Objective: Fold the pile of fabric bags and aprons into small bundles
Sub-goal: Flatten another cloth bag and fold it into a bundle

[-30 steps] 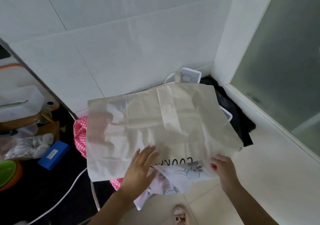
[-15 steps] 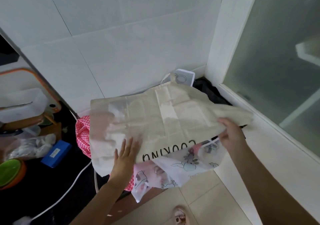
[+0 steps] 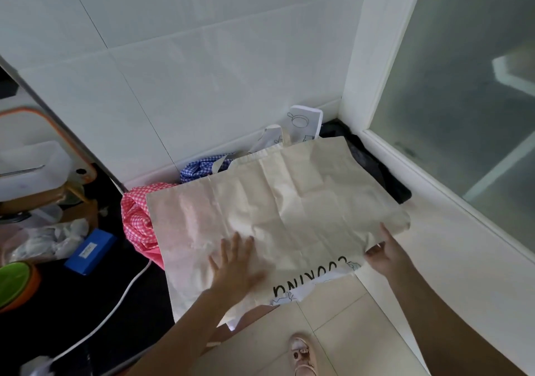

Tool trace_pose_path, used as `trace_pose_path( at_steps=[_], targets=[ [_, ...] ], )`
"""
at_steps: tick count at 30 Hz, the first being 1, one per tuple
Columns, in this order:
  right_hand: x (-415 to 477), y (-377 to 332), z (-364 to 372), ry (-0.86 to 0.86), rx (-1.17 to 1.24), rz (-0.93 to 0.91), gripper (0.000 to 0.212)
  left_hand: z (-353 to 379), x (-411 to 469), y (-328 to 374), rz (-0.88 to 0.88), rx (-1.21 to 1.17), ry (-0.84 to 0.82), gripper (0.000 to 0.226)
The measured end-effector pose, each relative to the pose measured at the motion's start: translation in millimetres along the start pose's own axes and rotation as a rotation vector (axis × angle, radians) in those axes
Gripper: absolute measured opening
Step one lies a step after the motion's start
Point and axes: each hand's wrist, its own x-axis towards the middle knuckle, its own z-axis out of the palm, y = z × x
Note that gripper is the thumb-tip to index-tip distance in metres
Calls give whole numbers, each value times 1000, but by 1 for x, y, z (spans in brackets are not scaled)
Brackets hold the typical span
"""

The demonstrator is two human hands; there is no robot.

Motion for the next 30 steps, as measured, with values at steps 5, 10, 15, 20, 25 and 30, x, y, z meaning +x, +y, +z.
trace_pose_path(
  at_steps=[5,10,15,20,25,30],
  targets=[
    [10,10,6,-35,-46,80,61,-44,47,18,-18,-62,213,76],
    [24,8,14,22,-132,57,60,-104,112,32,91,-112,431,57],
    [37,9,11,-57,-126,96,49,-134,161,33,59,-78,393,55],
    [55,8,2,-69,-102,97,46,-141,189,32,12,-120,410,35],
    [69,0,-9,-22,-23,43,56,-156,196,27,27,-198,458,22],
    [76,-25,-5,-11,64,-106,95,-160,200,24,-29,-154,457,24]
  ],
)
